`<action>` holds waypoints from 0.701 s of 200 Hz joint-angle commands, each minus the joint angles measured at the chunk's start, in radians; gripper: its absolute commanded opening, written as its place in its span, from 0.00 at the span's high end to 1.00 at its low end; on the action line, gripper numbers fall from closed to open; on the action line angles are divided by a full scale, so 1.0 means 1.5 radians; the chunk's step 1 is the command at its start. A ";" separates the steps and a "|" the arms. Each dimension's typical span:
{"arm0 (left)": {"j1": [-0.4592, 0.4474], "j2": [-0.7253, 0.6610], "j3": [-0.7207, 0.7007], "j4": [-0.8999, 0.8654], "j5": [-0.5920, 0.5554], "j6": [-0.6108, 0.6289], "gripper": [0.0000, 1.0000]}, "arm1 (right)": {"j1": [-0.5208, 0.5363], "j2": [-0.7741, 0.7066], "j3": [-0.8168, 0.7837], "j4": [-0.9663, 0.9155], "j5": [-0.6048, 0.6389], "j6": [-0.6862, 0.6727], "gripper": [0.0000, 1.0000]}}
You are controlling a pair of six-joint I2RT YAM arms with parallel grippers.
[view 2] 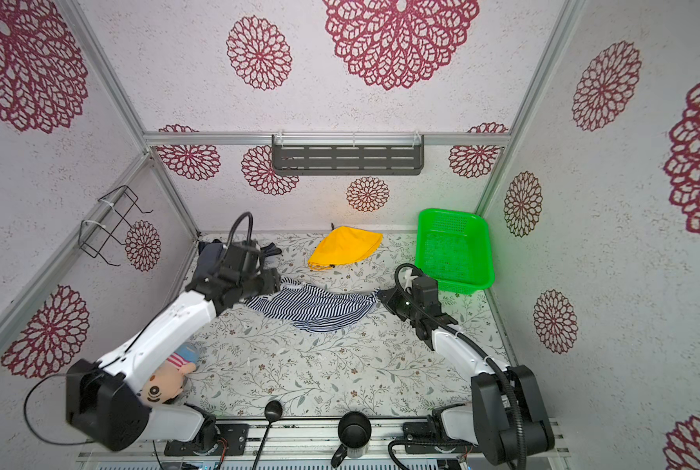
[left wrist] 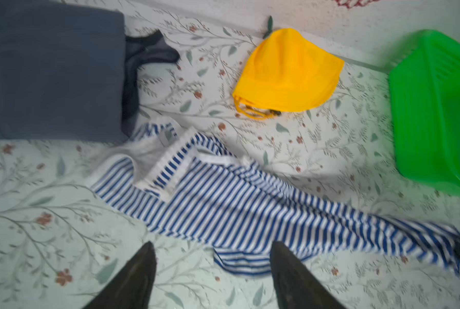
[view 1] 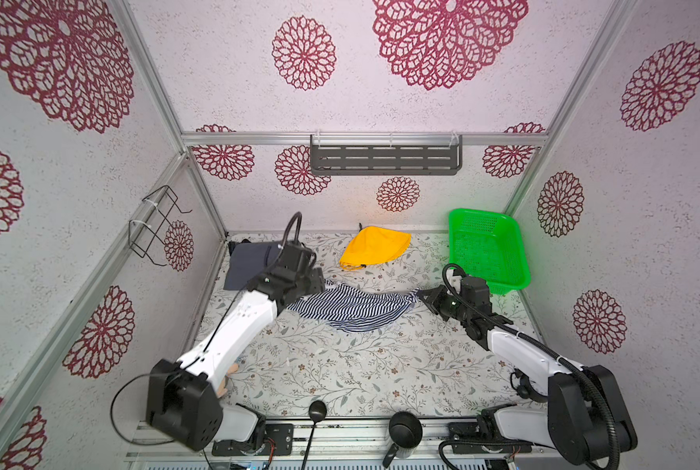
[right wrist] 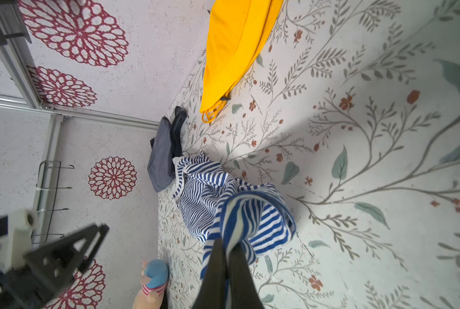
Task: Fold and stack tank tops
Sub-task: Smooth out the tank top at the center of the table.
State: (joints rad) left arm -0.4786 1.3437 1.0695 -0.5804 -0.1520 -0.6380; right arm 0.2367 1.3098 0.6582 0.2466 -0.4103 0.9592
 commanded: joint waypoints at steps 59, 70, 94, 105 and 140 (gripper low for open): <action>-0.119 0.095 -0.154 0.175 -0.078 -0.271 0.39 | -0.023 0.066 0.120 -0.160 0.038 -0.188 0.46; -0.117 0.118 -0.145 0.194 -0.076 -0.268 0.39 | -0.024 0.050 0.123 -0.189 0.046 -0.212 0.45; -0.110 0.180 -0.113 0.216 -0.045 -0.262 0.46 | -0.025 0.012 0.113 -0.230 0.063 -0.247 0.45; -0.107 0.203 -0.103 0.216 -0.042 -0.262 0.54 | -0.027 -0.003 0.111 -0.246 0.067 -0.259 0.45; -0.097 0.232 -0.101 0.238 -0.026 -0.274 0.67 | -0.038 -0.046 0.103 -0.284 0.074 -0.284 0.45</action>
State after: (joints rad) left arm -0.6376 1.6699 0.9066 -0.2649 -0.2043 -1.0252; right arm 0.1936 1.2968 0.8116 -0.1112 -0.3271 0.5999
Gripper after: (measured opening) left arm 0.345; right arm 0.546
